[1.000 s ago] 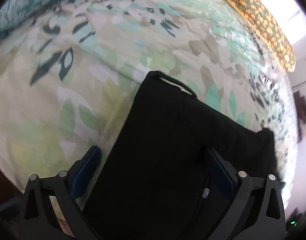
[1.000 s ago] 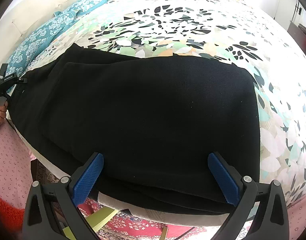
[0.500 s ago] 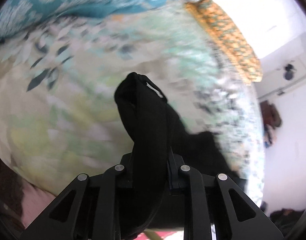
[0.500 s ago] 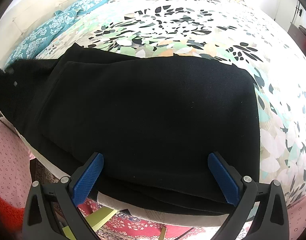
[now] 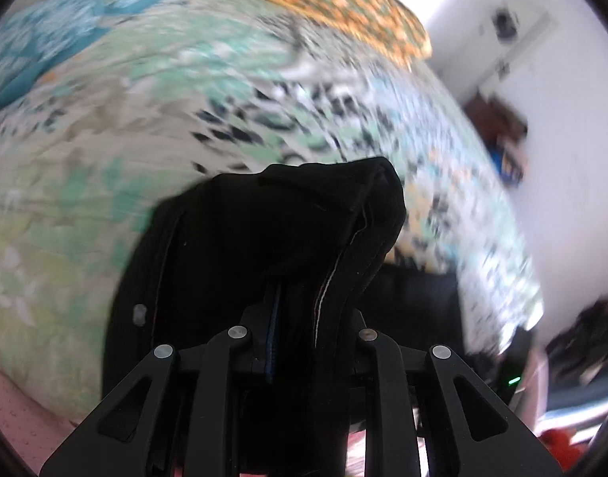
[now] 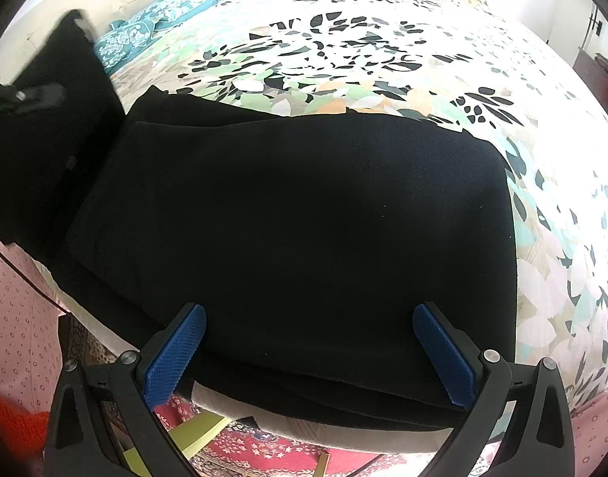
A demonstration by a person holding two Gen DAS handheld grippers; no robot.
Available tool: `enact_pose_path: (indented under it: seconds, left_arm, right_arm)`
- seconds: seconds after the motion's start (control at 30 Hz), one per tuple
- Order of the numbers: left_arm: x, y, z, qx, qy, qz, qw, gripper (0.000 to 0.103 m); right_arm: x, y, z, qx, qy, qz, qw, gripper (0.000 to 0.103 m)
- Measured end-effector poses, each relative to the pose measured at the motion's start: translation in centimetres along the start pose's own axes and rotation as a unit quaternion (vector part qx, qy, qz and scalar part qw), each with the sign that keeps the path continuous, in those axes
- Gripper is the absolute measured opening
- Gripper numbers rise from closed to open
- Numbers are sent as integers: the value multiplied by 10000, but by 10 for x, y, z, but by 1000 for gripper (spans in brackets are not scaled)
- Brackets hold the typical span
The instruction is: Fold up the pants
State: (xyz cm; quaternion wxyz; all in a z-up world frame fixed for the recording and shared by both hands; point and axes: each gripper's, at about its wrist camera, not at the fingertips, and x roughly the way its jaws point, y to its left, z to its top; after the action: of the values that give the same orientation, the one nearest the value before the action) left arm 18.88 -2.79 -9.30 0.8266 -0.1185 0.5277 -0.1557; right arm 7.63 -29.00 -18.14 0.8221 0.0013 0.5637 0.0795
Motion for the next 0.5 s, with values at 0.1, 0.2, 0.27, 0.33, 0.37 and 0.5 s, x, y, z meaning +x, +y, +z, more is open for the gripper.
enact_pose_path:
  seconds: [0.1,0.2,0.27,0.33,0.37,0.5]
  left_arm:
    - [26,-23,-13,304,319,115,9990,25]
    - [52,-34,-18,229,805,-338,9959,41]
    - [49,-41,-18,185,896,-589,9941,43]
    - [26,-43,-13,185,741,-1016,9919,48]
    - [7,-37,-7,173,493,-1206,9913,57]
    - [-59,16,19,-228,-761,-747,9940,88]
  right_arm:
    - [0,0,0,-4,-9,10,10000,103]
    - [0,0,0,-7,-13,12,10000,103]
    - [0,0,0,-19,-17,19,10000,103]
    - [-1,0,-1,-31,-38,33,10000,103]
    - [-1,0,-1,-34,-49,38,10000,103]
    - [0,0,-1,-18,-37,23,10000,103]
